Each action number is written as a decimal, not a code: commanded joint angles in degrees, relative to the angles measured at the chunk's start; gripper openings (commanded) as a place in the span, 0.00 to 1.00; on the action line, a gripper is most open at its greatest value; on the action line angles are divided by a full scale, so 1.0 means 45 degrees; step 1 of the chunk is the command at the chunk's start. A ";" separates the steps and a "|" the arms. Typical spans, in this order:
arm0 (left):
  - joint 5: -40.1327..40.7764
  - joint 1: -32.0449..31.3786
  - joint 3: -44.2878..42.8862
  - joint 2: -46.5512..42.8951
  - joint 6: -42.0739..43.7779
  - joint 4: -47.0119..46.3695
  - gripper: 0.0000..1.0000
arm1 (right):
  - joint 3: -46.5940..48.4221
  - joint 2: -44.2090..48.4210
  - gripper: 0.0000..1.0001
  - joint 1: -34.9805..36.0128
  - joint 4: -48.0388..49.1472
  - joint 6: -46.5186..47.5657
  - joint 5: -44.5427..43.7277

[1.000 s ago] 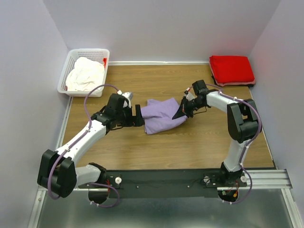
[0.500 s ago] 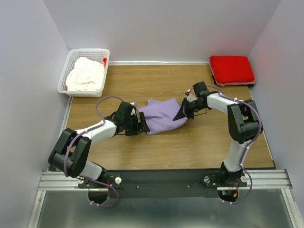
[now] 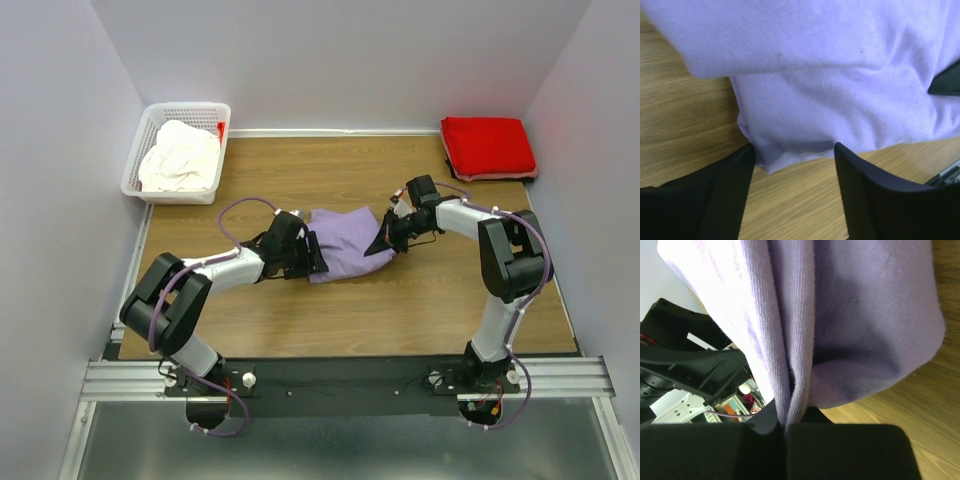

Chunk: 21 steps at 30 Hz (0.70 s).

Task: Fold and stack the t-shirts
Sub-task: Fold the tshirt

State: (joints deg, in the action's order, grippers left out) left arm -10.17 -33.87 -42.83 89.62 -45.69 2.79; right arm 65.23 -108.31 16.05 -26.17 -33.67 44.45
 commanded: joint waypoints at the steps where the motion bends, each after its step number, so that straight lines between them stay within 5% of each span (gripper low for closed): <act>1: 0.1558 -0.0247 0.0357 0.0747 0.0056 0.1197 0.67 | -0.0374 0.0359 0.00 0.0026 0.0328 -0.0135 -0.0170; 7: 0.1382 -0.0736 0.0124 0.1275 0.0154 0.1236 0.34 | -0.0453 0.0300 0.00 0.0026 0.0523 -0.0271 -0.0170; 11: 0.1655 -0.0736 -0.0072 0.1158 0.0232 0.1431 0.00 | -0.0356 0.0319 0.00 0.0046 0.0582 -0.0330 -0.0209; 21: 0.2144 0.0707 -0.3192 0.0981 0.2141 0.3206 0.00 | 0.2277 -0.0714 0.00 -0.0013 0.0504 -0.0505 -0.0248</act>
State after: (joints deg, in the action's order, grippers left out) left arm -4.16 -34.85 -51.20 93.36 -42.19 11.90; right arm 68.29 -109.12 16.10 -25.61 -34.98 44.14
